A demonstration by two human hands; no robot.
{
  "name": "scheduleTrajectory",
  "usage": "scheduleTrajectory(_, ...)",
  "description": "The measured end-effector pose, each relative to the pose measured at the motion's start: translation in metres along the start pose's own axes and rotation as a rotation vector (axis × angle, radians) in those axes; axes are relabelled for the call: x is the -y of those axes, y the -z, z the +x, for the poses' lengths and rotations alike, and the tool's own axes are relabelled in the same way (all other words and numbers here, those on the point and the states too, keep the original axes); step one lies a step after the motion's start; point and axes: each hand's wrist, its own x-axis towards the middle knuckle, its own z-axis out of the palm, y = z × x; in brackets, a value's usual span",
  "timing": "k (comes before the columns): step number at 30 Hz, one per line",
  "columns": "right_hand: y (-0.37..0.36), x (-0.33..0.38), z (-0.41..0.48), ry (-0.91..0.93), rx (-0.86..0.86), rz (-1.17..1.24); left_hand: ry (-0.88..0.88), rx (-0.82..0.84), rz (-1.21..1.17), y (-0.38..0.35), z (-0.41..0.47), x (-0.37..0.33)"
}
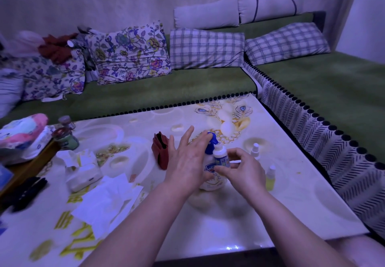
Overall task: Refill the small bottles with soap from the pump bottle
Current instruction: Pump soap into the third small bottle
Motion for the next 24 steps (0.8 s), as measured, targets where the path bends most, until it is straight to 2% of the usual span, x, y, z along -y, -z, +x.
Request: scheduleTrajectory(24,-0.001,-0.008,-0.001,-0.013,0.029,-0.04,-0.027,-0.107,0.032,-0.019,-0.007,0.003)
